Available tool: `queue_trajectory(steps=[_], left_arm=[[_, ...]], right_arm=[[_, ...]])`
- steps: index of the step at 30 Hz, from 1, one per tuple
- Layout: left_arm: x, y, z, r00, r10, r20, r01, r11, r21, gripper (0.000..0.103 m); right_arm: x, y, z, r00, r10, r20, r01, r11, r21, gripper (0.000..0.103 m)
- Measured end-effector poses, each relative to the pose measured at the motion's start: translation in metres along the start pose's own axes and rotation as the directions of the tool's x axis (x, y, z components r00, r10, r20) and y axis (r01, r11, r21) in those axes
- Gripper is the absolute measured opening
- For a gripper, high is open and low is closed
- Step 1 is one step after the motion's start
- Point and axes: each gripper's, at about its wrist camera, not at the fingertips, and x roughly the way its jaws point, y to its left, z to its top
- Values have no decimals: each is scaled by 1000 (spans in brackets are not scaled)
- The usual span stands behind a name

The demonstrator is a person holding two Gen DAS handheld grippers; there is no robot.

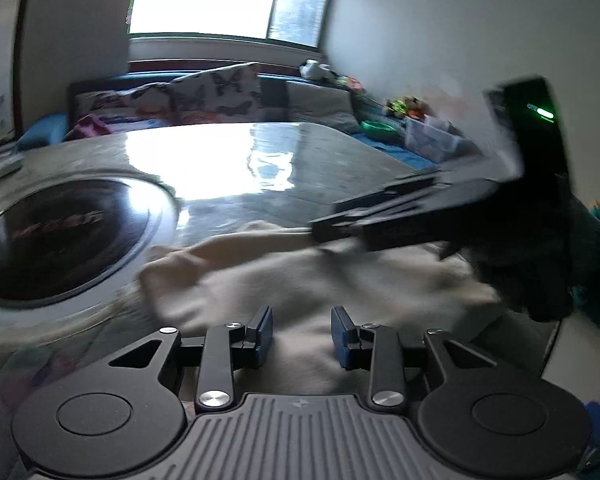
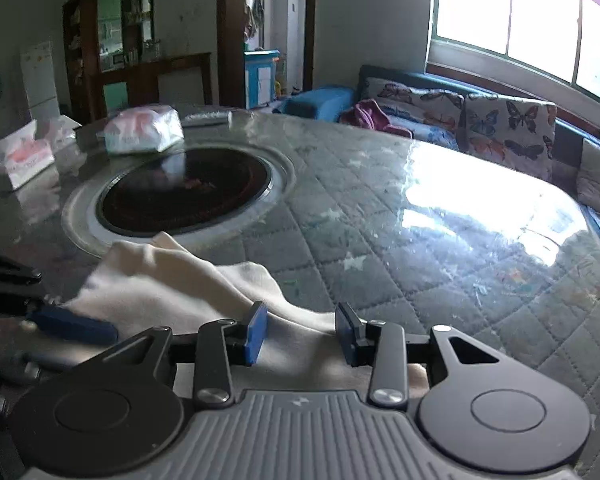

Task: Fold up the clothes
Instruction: 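Press the folded sweatshirt flat with both grippers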

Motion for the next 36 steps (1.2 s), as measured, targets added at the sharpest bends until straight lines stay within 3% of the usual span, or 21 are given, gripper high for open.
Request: queue_trajectory(steps=[9, 14, 19, 26, 32, 36], left_arm=[[-13, 28, -3, 999, 33, 11, -32, 995, -93, 35], [-15, 24, -5, 997, 75, 11, -74, 995, -61, 35], [-18, 18, -5, 991, 129, 20, -128, 991, -28, 35], [-21, -2, 3, 996, 62, 70, -63, 998, 15, 35], [-7, -8, -5, 999, 40, 26, -41, 998, 45, 35], [-8, -7, -4, 998, 48, 28, -49, 998, 43, 35]], right_arm=[[-35, 44, -17, 991, 127, -31, -130, 985, -112, 38], [-47, 71, -35, 984, 172, -49, -178, 972, -154, 38], [-70, 72, -46, 981, 195, -22, -196, 975, -106, 38], [-90, 44, -65, 997, 83, 5, -83, 996, 32, 38], [-109, 11, -89, 999, -36, -14, 38, 984, 176, 38], [-114, -3, -99, 999, -33, -26, 38, 971, 235, 37]])
